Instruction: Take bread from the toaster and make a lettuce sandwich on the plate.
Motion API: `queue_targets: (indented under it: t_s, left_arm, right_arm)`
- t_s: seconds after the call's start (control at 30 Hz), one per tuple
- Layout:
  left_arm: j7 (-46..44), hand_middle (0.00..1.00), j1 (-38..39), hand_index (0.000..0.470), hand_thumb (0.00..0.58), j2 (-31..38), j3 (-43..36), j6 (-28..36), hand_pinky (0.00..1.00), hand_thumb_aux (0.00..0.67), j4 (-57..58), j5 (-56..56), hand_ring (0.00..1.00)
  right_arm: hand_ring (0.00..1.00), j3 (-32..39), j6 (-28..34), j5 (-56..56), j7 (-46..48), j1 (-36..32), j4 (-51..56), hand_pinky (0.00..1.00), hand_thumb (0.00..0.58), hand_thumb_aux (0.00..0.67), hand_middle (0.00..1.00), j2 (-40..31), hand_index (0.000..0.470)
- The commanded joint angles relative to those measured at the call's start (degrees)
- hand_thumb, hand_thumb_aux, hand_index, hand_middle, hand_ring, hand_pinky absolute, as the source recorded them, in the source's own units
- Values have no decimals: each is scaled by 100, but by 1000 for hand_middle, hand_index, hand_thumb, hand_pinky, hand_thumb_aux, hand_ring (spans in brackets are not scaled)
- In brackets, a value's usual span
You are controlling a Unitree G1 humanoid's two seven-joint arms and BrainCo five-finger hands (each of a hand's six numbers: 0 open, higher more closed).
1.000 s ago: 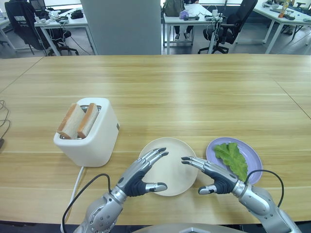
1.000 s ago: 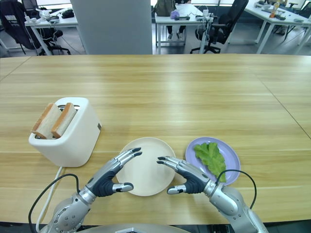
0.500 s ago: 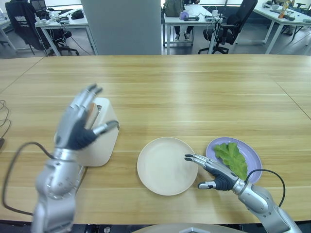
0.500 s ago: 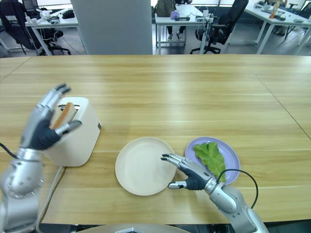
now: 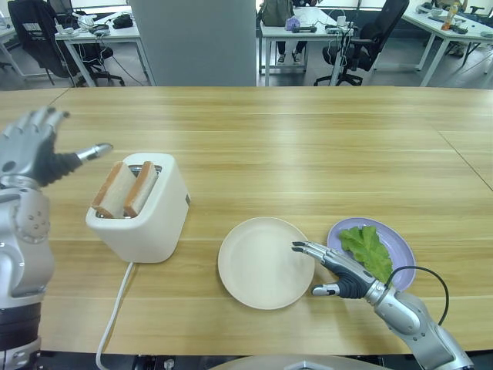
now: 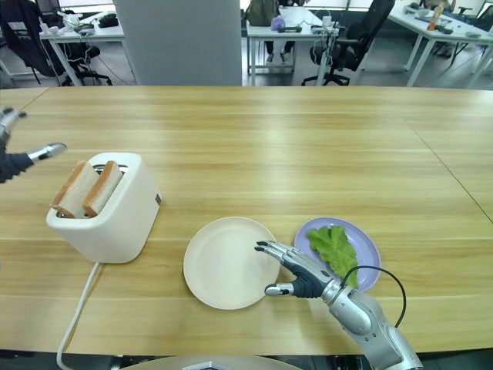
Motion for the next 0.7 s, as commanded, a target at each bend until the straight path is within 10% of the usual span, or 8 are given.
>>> queue_targets:
  t_s: [0.03,0.37,0.47,0.5,0.57,0.7]
  left_arm:
    - [-380,0,120,0,0,-2,-285,201,0,0,40,-1,0]
    - [-437,0,166,9,23,407,-706,467,0,13,612,490,0]
    - [-406,0,108,45,108,421,-736,484,0,66,689,478,0]
    - [-422,0,88,132,285,408,-758,480,0,192,711,444,0]
    - [-418,0,42,233,438,365,-804,473,0,339,749,390,0]
    - [-452,0,-27,281,493,140,-838,401,0,410,720,66,0]
  right_arm:
    - [0,41,38,-65,-18,-17,67,0,0,0,0,-23,0]
    - [0,59,69,-86,-54,-12,53,0,0,0,0,-22,0]
    - [0,67,72,-88,-63,-10,48,0,0,0,0,-27,0]
    - [0,69,73,-88,-66,-7,46,0,0,0,0,-28,0]
    - [0,73,75,-92,-71,-7,45,0,0,0,0,-25,0]
    - [0,78,84,-93,-71,-13,36,0,0,0,0,-22,0]
